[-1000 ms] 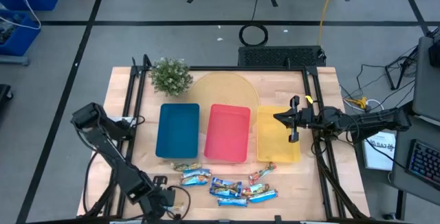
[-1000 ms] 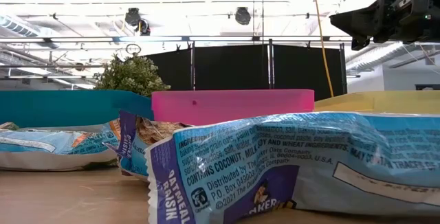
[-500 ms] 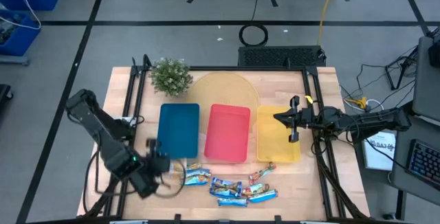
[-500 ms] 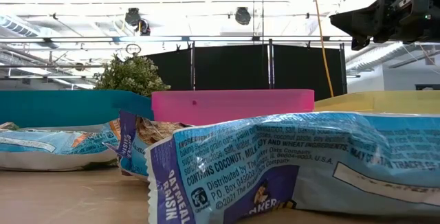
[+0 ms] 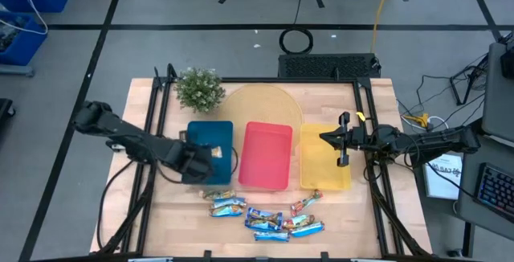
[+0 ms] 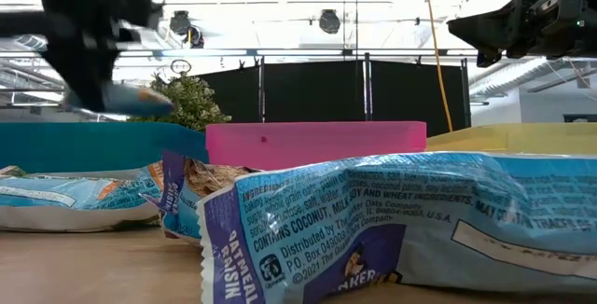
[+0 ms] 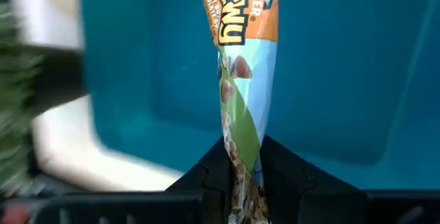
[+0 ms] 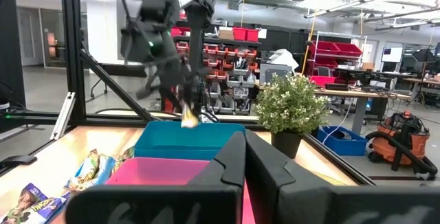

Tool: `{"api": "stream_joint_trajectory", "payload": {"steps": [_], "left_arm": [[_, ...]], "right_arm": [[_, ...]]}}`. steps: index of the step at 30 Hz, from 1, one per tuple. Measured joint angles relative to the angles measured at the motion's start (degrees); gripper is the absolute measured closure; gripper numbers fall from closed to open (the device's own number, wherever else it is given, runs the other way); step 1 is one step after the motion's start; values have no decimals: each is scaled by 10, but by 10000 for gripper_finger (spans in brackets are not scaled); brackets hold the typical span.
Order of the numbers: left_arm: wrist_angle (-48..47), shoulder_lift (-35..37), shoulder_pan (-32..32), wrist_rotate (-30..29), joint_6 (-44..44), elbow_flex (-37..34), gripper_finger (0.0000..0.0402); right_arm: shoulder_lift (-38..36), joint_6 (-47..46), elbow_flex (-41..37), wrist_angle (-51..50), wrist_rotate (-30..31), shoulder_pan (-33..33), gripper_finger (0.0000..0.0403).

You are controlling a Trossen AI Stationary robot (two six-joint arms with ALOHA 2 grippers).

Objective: Pick and place Granola Bars by type
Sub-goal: Put the orange granola bar into the blue bin, then put the top blue granola bar into the red bin

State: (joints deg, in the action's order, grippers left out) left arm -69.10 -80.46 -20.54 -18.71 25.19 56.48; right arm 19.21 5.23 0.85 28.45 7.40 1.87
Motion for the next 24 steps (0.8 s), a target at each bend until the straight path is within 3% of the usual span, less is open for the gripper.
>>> {"api": "stream_joint_trajectory", "payload": {"steps": [6,13,18,24], "left_arm": [[92,1,29,50,-38,-53,342],[105,1,36,67,-28,-66,354],[141,1,36,84,-27,-69,310],[152,1,36,101,-26,-69,222]], "right_arm": [[0,0,0,0,0,0,403],[0,1,0,0,0,0,403],[0,2,0,0,0,0,403],[0,2,0,0,0,0,403]]}}
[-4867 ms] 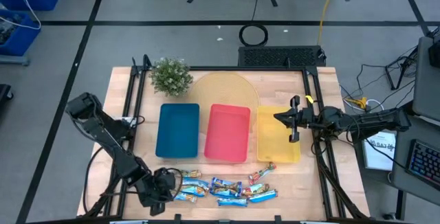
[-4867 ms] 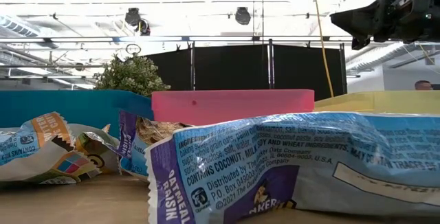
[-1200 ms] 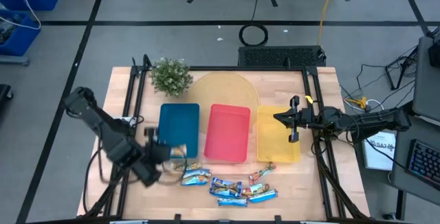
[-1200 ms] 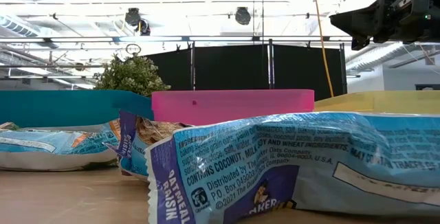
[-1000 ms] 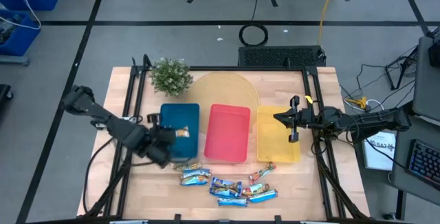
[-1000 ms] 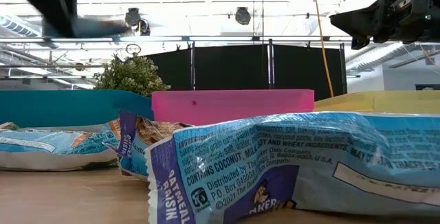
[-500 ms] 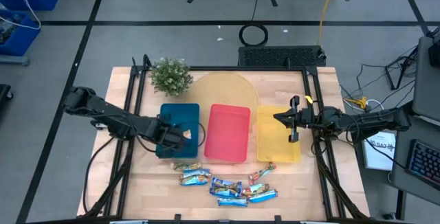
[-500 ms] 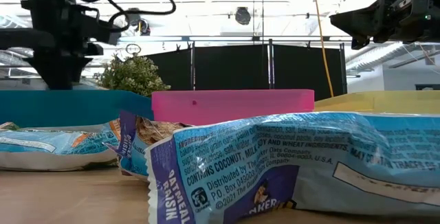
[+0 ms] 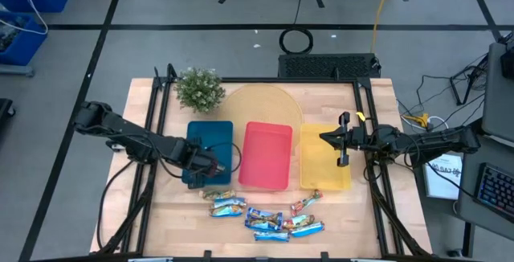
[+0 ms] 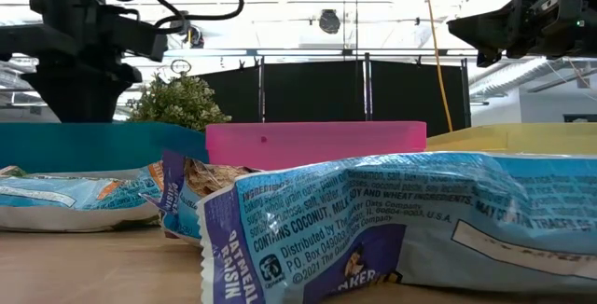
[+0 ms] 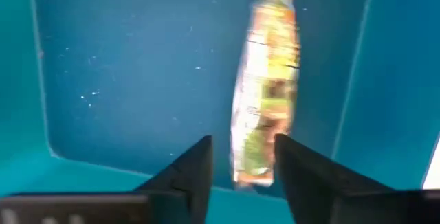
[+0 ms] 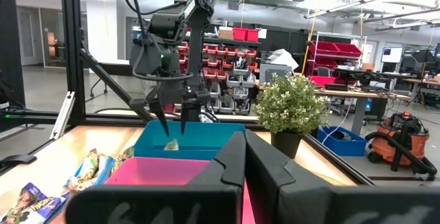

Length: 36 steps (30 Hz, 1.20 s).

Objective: Pick and place Granola Bars by type
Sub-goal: Put the top blue granola bar into the red bin

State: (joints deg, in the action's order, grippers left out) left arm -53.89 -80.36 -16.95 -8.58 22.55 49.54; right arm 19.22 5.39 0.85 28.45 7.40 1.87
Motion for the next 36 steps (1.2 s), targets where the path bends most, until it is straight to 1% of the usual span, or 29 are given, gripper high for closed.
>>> {"api": "stream_joint_trajectory", "payload": {"steps": [3,7,10,13,15,17,21,23,24,25,27,29,31,33,36], "left_arm": [[-2,0,0,-2,-4,1,179],[-21,0,0,-6,-21,25,139],[-46,5,-7,-18,-40,62,124],[-34,52,-43,-57,-68,78,127],[10,112,-76,-95,-78,66,139],[58,178,-103,-123,-65,42,158],[128,294,-150,-139,20,-25,210],[182,336,-180,-157,34,-71,244],[212,352,-195,-174,19,-97,263],[245,364,-209,-195,-14,-123,283],[334,382,-226,-245,-98,-179,324],[446,395,-229,-295,-187,-230,368],[551,405,-217,-331,-246,-273,392],[618,414,-198,-320,-289,-303,390],[662,432,-179,-282,-321,-349,388]], "right_arm": [[0,0,0,0,0,0,403],[0,0,0,0,0,0,403],[0,0,0,0,0,0,403],[0,0,0,0,0,0,403],[0,0,0,0,0,0,403],[0,0,0,0,0,0,403],[0,10,0,-2,0,0,403],[0,16,0,-5,0,0,403],[0,17,0,-9,0,0,403],[0,17,0,-13,0,0,403],[0,18,0,-14,0,0,403],[0,18,0,-12,1,0,403],[0,18,0,-5,4,0,403],[0,19,0,2,15,0,403],[0,31,0,5,18,0,403]]}}
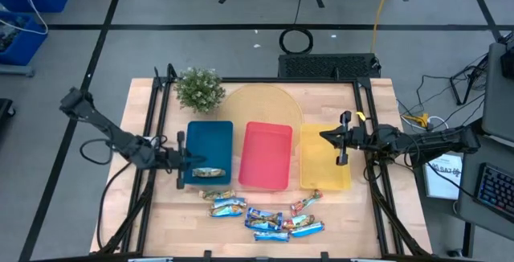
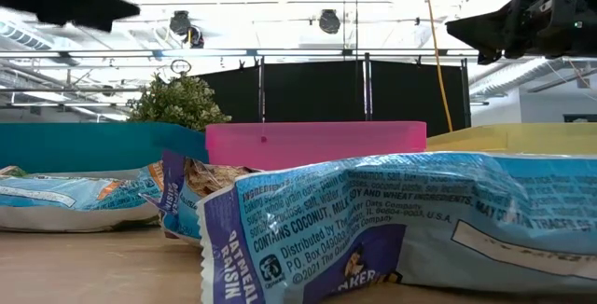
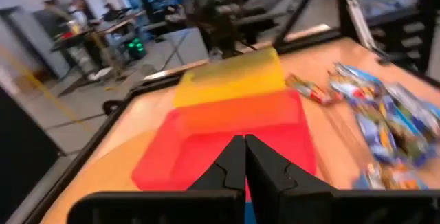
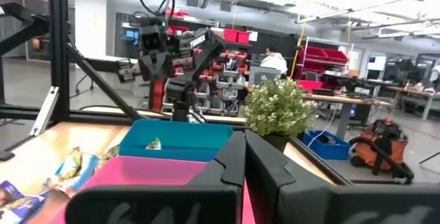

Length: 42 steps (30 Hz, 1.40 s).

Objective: Pick and place Granola Bars by type
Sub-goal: Put the top blue granola bar into the red bin

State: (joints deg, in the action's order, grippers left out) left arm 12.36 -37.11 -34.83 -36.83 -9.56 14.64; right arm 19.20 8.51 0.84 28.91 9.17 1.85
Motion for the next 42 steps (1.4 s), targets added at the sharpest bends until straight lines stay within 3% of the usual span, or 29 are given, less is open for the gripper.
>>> {"api": "stream_joint_trajectory", "payload": {"steps": [6,13,19,28,34,38,42], "left_arm": [[106,20,12,4,4,-83,392],[145,24,12,4,14,-134,393],[168,24,12,4,14,-136,397],[192,24,12,13,26,-136,366],[223,24,6,13,1,-130,366],[223,23,16,5,-82,-124,366],[220,23,24,-7,-98,-124,366]], "right_arm": [[0,2,0,-6,-2,0,403],[8,9,0,-8,-2,0,403],[14,5,0,5,15,0,403],[14,-9,0,10,13,0,403],[14,11,0,50,10,7,403],[18,25,0,53,10,6,403],[28,35,0,52,10,6,403]]}}
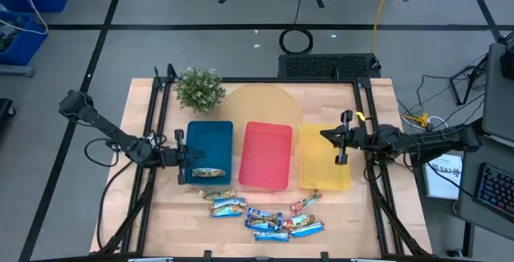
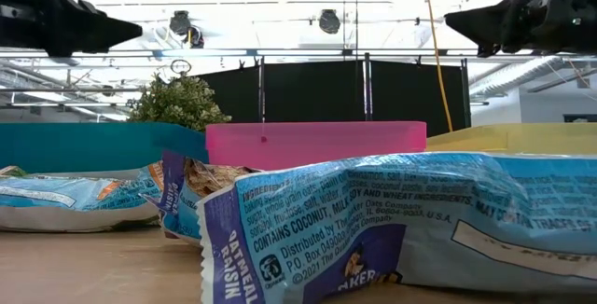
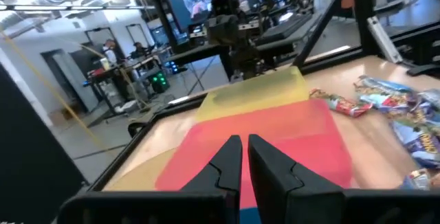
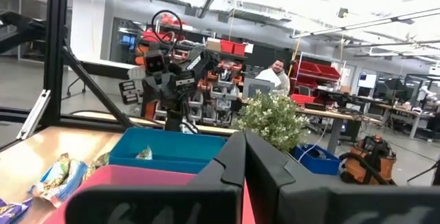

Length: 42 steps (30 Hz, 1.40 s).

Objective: Pick and place Granola Bars by type
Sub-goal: Put the top blue granola bar into the red bin

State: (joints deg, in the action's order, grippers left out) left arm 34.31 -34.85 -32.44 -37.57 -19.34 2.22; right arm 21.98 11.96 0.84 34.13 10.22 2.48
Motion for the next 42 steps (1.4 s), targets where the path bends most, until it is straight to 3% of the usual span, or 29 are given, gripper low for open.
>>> {"api": "stream_joint_trajectory", "payload": {"steps": [6,14,21,27,33,42], "left_arm": [[24,0,17,0,-73,0,366],[124,0,36,24,-84,0,366],[56,0,36,49,-29,0,366],[62,0,36,5,-34,0,366],[91,0,34,56,59,0,366],[51,0,34,61,38,0,366]], "right_arm": [[25,25,0,58,-1,0,403],[58,83,0,130,-120,0,403],[114,23,16,160,-118,12,403],[154,-15,21,187,-116,15,403],[174,-83,21,188,-116,15,403],[226,-98,21,179,-116,16,403]]}}
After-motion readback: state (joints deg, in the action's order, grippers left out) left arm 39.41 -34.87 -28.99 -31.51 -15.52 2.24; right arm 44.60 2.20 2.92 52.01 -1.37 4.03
